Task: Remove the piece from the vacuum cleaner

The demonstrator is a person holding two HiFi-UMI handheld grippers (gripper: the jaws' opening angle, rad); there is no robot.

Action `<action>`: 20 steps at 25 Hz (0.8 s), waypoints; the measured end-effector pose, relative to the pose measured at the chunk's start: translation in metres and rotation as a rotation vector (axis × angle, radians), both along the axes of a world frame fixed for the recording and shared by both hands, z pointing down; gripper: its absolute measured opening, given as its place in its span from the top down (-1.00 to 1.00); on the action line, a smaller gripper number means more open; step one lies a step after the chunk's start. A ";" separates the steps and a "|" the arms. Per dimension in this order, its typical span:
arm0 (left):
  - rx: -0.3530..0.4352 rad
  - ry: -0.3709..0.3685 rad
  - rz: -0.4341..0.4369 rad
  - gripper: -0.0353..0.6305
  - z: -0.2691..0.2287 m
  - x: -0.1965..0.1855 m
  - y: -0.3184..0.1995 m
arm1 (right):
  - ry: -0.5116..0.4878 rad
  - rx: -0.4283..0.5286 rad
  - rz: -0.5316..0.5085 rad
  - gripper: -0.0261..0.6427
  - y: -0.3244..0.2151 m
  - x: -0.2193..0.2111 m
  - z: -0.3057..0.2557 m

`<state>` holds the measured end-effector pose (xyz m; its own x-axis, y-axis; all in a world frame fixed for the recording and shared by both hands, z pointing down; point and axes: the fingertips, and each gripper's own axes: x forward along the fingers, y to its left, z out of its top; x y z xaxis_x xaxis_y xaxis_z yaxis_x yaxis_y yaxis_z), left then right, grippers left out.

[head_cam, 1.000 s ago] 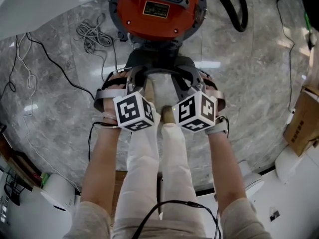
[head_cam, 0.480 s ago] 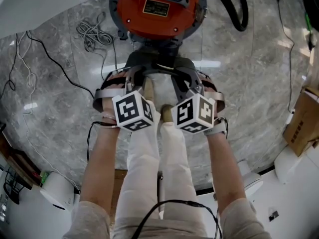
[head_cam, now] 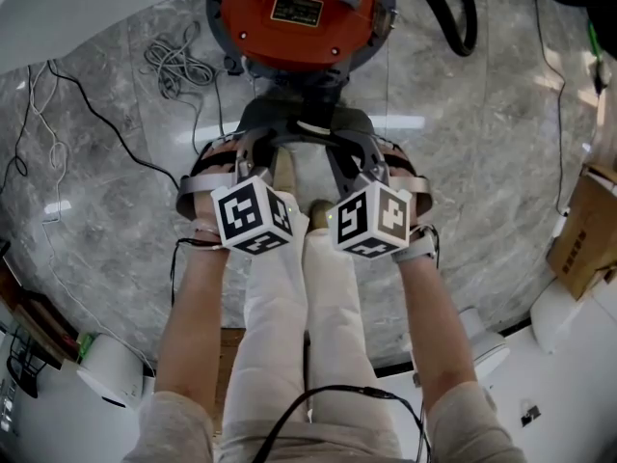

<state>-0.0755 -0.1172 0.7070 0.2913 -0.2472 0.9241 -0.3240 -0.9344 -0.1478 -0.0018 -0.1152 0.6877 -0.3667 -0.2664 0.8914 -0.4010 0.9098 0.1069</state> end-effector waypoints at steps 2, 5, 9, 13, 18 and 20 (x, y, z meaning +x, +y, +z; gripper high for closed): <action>0.003 0.004 -0.005 0.79 0.000 0.000 0.001 | 0.003 0.003 -0.008 0.78 0.001 0.000 0.000; 0.011 0.008 -0.011 0.79 0.000 0.000 0.003 | 0.006 0.008 -0.008 0.78 0.001 0.000 0.000; 0.002 0.015 -0.018 0.79 0.000 -0.002 0.008 | 0.007 0.012 -0.016 0.78 0.006 -0.002 -0.001; 0.007 0.028 -0.018 0.79 -0.002 -0.004 0.016 | 0.009 0.023 -0.029 0.78 0.015 -0.003 -0.004; 0.017 0.031 -0.023 0.79 -0.009 -0.002 0.028 | 0.002 0.023 -0.026 0.78 0.028 -0.001 -0.011; 0.021 0.033 -0.030 0.79 -0.014 -0.002 0.033 | -0.019 0.019 -0.015 0.78 0.033 -0.002 -0.016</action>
<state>-0.0772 -0.0847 0.6933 0.3133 -0.2755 0.9088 -0.3572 -0.9209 -0.1561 -0.0039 -0.0823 0.6712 -0.3879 -0.2774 0.8790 -0.3892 0.9137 0.1167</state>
